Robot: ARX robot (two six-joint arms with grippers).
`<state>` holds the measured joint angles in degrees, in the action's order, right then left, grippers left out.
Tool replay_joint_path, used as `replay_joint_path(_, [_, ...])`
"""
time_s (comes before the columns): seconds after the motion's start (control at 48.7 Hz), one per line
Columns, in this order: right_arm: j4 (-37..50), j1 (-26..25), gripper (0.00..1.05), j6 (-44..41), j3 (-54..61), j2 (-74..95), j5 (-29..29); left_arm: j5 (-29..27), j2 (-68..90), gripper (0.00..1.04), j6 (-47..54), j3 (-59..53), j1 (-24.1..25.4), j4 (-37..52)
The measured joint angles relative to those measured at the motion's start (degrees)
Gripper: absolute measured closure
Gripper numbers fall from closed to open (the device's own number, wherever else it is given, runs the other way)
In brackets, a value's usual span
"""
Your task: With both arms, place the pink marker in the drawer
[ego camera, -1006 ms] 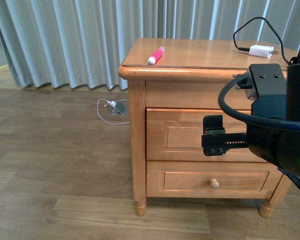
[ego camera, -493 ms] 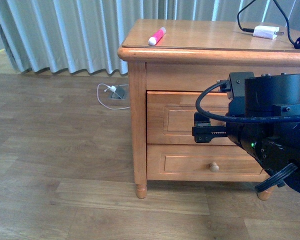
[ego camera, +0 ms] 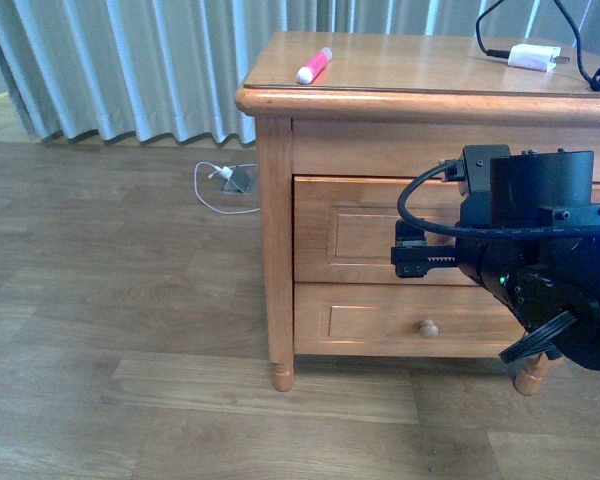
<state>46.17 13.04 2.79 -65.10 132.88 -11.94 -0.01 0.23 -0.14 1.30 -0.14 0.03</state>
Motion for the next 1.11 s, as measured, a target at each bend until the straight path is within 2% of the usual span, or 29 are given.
replay_joint_path(0.657, [-1.03,-0.22,0.09,-0.02,-1.38,1.75,-0.11,0.0,0.0,0.06,0.0,0.0,0.0,0.0])
replay_joint_path(0.821, [-0.9,-0.22,0.29,-0.07,-1.38,1.75,-0.26,0.0,0.0,0.06,0.0,0.0,0.0,0.0])
replay_joint_path(1.109, [-0.74,-0.2,0.71,-0.26,-1.38,1.75,-0.68,0.0,0.0,0.06,0.0,0.0,0.0,0.0])
